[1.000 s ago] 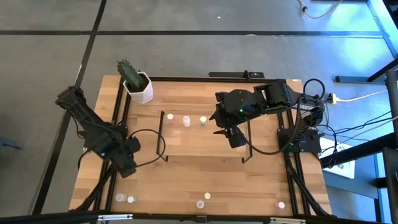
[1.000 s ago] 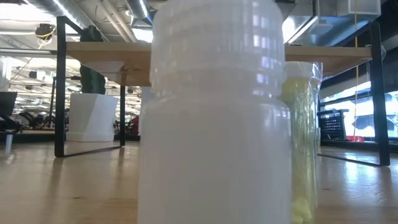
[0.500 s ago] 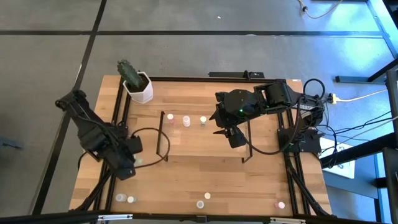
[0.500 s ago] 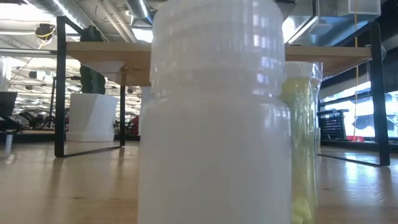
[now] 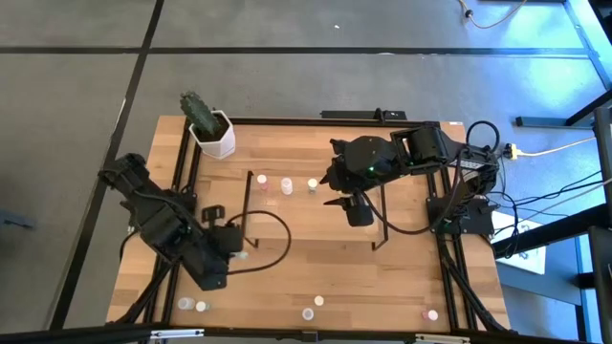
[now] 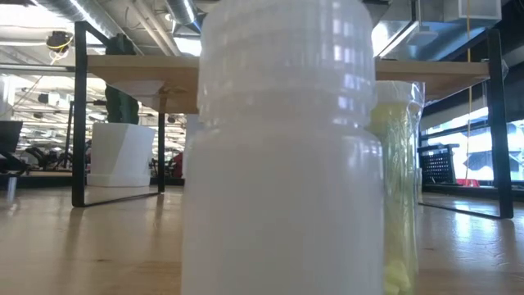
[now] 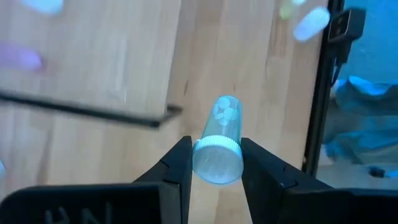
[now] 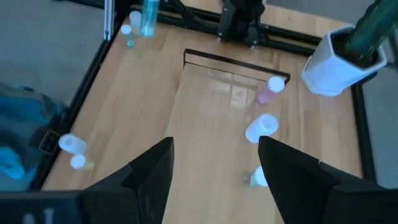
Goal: Pick and place medicine bottles onto shelf by color
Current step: Put the top blue pill bottle on the shelf aligned with the other blue pill bottle
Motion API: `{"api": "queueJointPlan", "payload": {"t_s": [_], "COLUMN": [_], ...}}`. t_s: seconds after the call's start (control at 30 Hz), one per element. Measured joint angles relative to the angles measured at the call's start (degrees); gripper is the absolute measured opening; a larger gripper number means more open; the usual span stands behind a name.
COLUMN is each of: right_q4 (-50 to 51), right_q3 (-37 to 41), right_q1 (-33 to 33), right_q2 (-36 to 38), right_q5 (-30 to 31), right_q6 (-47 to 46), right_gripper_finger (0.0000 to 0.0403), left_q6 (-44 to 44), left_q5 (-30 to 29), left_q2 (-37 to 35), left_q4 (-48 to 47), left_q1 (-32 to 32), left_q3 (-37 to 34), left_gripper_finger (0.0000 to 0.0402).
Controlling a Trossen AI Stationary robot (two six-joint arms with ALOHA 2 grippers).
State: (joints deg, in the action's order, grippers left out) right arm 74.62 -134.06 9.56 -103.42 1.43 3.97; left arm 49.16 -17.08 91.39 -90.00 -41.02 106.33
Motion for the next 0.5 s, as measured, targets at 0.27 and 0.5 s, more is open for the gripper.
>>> {"api": "queueJointPlan", "payload": {"t_s": [0.27,0.5], "right_q4": [1.15,6.26], "right_q3": [0.0,0.0], "right_q1": [0.45,3.27], "right_q2": [0.0,0.0], "right_q5": [-0.02,-0.15], "right_q6": [-3.1,-2.17], "right_gripper_finger": [0.0236,0.0236], "left_q6": [-9.3,-16.23], "left_q5": [-1.97,-2.14], "left_q2": [3.92,4.18], "left_q4": [-0.02,-0.02], "left_q1": [4.66,9.51], "left_q3": [5.6,5.98], "left_gripper_finger": [0.0094,0.0094]}}
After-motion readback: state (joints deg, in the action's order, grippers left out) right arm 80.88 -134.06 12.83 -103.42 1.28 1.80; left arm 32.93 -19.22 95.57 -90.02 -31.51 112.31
